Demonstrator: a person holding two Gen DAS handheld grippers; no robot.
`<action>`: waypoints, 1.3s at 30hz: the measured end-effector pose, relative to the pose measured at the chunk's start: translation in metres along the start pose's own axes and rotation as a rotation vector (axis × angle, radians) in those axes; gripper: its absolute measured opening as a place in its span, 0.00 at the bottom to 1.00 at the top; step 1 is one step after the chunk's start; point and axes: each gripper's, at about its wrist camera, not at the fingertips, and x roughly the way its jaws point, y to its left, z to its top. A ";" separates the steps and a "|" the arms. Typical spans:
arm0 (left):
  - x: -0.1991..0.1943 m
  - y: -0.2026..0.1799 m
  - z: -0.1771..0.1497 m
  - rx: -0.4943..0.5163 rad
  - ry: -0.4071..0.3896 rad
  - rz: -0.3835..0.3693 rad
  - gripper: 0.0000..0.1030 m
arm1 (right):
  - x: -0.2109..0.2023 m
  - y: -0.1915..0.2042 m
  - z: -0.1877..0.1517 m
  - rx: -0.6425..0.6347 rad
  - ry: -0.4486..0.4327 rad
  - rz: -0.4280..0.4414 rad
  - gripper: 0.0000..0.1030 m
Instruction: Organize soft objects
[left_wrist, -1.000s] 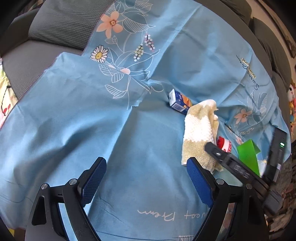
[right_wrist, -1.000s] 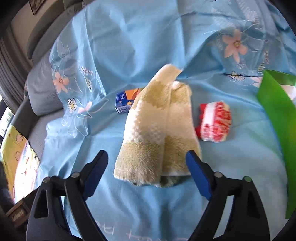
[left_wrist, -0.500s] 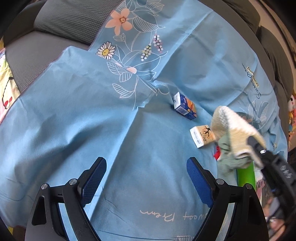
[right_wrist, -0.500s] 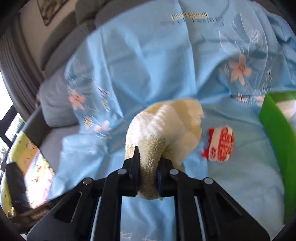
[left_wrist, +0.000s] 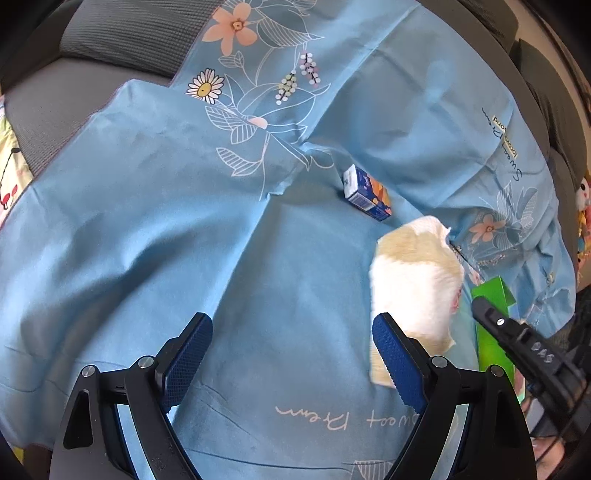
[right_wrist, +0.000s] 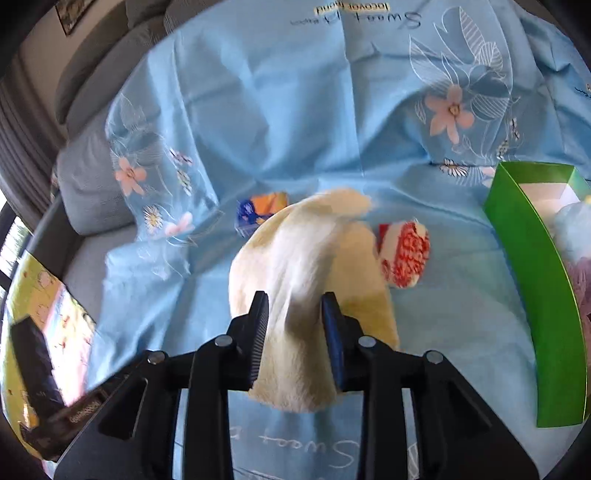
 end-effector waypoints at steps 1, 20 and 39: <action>0.000 0.000 0.000 0.002 0.001 0.001 0.86 | 0.004 0.000 -0.001 -0.013 0.010 -0.005 0.03; 0.006 0.002 0.001 -0.006 0.026 0.009 0.86 | 0.038 0.024 -0.013 -0.115 0.006 -0.097 0.09; -0.013 0.024 0.006 -0.067 -0.010 0.004 0.86 | -0.143 0.065 -0.018 -0.222 -0.225 0.160 0.09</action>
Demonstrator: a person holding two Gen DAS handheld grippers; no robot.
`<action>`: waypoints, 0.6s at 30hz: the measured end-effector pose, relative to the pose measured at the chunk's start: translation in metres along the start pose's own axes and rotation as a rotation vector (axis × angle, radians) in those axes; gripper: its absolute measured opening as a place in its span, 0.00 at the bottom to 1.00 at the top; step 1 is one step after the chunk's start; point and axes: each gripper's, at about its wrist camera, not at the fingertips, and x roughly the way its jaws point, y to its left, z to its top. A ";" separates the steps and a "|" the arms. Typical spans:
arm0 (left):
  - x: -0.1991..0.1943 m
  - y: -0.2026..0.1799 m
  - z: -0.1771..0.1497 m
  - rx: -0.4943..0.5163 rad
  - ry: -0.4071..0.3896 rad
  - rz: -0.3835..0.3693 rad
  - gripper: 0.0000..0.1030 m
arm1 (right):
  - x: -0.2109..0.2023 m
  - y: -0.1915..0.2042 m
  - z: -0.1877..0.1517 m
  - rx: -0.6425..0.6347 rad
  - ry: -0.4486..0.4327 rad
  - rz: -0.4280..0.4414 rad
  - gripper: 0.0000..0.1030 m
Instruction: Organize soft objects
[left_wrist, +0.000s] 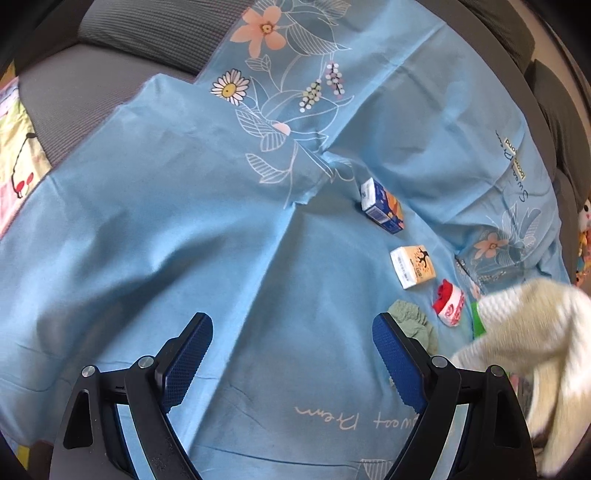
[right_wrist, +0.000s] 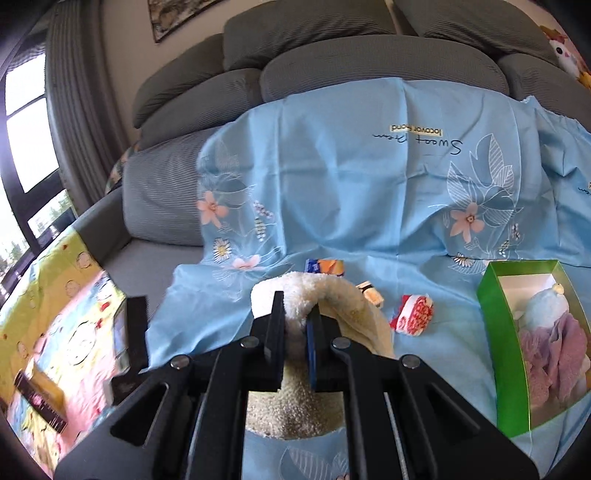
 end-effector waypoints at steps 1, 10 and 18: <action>-0.003 0.004 0.001 -0.002 -0.004 0.006 0.86 | -0.006 0.005 -0.005 -0.006 0.009 0.029 0.09; -0.016 0.032 0.003 -0.053 -0.005 -0.007 0.86 | 0.028 0.035 -0.063 -0.026 0.230 0.167 0.09; -0.022 0.038 -0.005 -0.016 0.032 -0.022 0.86 | 0.122 0.025 -0.106 0.002 0.380 0.078 0.11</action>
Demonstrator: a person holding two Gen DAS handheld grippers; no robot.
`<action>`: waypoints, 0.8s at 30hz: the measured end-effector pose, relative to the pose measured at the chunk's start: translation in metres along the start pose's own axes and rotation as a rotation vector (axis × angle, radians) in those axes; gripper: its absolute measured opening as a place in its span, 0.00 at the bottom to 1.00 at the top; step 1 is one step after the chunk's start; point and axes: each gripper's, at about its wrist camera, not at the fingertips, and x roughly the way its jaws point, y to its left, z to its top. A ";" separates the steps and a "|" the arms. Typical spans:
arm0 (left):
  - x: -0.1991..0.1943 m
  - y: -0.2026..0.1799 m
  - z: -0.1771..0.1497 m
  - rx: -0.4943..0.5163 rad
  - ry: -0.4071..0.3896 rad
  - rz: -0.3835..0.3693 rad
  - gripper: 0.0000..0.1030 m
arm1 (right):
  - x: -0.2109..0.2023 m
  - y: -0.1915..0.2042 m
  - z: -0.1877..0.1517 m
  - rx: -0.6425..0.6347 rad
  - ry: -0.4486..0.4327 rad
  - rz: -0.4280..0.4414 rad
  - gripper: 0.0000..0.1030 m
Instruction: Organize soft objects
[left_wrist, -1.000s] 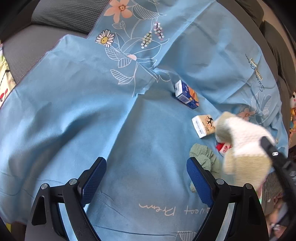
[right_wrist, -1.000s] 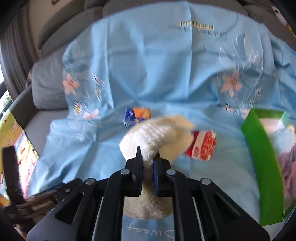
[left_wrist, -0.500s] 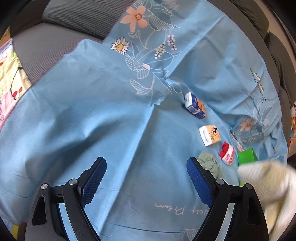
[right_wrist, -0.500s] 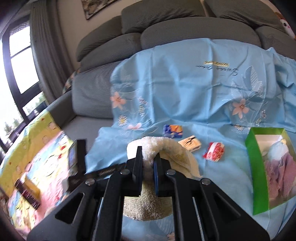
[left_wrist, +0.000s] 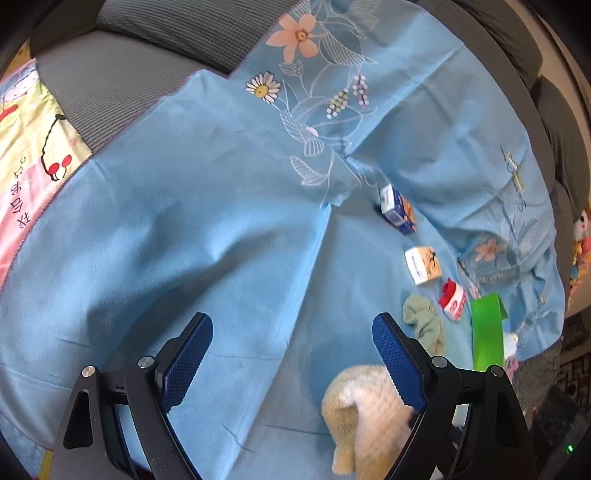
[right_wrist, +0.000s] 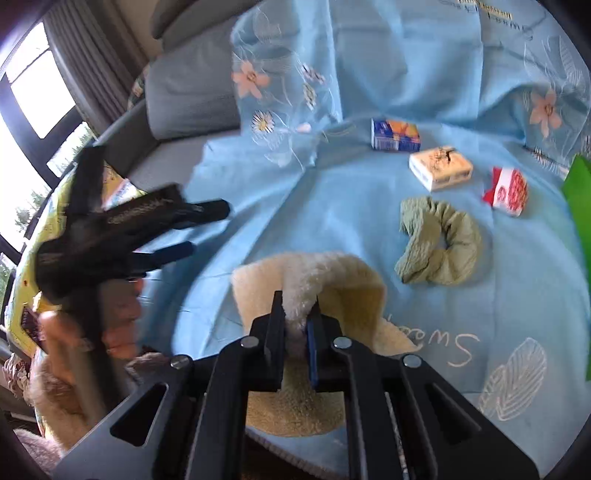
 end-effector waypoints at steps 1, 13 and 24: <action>0.001 -0.002 -0.003 0.020 0.012 0.003 0.86 | 0.006 -0.003 -0.002 0.005 0.008 -0.016 0.11; 0.001 -0.022 -0.051 0.126 0.149 -0.128 0.86 | -0.022 -0.040 -0.008 0.183 -0.036 -0.006 0.71; 0.024 -0.055 -0.086 0.270 0.209 -0.076 0.86 | 0.012 -0.057 -0.011 0.266 0.083 0.122 0.77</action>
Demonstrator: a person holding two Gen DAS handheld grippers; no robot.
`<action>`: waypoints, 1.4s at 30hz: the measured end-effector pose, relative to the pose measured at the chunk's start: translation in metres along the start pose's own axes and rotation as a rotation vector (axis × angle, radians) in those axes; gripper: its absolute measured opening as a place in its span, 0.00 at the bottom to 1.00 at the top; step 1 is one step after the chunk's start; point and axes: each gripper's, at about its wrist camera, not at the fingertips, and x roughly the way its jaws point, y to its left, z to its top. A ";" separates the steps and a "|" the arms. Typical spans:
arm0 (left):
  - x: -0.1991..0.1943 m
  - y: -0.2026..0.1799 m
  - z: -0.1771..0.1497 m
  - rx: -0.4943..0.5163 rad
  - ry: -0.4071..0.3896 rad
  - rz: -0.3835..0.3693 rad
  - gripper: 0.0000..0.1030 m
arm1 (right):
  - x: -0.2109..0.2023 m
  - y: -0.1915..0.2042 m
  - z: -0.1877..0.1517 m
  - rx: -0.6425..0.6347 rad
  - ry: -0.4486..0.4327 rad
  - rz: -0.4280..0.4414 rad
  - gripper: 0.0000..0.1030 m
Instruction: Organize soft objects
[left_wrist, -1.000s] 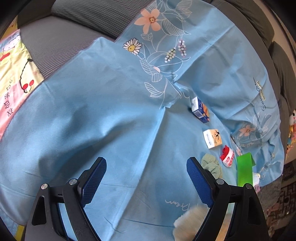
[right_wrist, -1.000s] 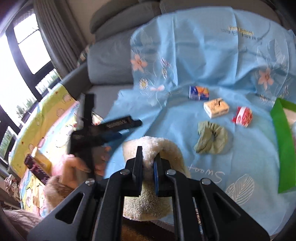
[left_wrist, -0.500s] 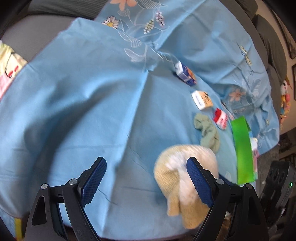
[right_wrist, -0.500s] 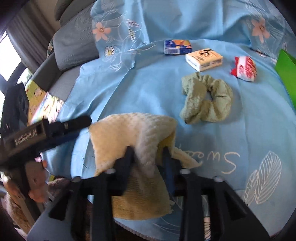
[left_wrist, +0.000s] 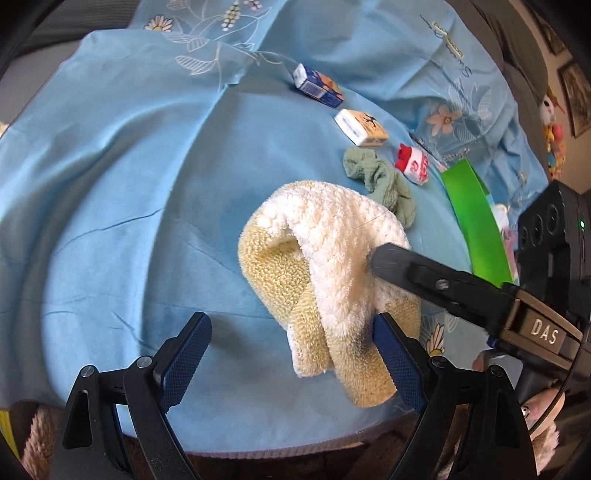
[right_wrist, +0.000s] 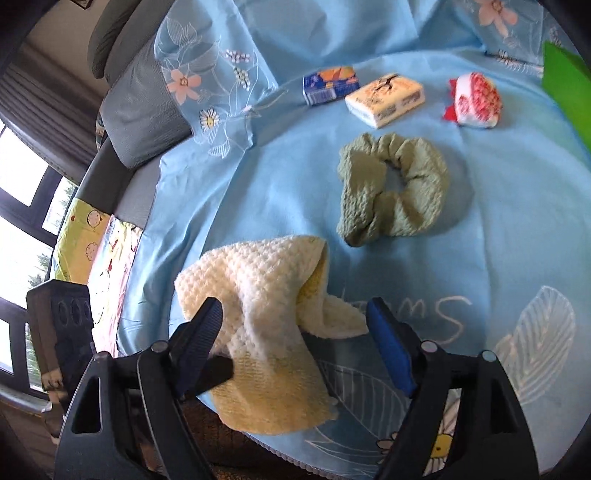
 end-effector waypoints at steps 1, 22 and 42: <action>0.002 -0.003 0.000 0.009 -0.003 0.008 0.86 | 0.004 0.000 0.000 -0.001 0.012 -0.001 0.77; -0.038 -0.100 0.031 0.257 -0.207 -0.027 0.38 | -0.067 0.014 0.024 -0.113 -0.188 0.009 0.27; 0.014 -0.268 0.079 0.546 -0.273 -0.210 0.38 | -0.203 -0.092 0.065 0.038 -0.548 -0.206 0.27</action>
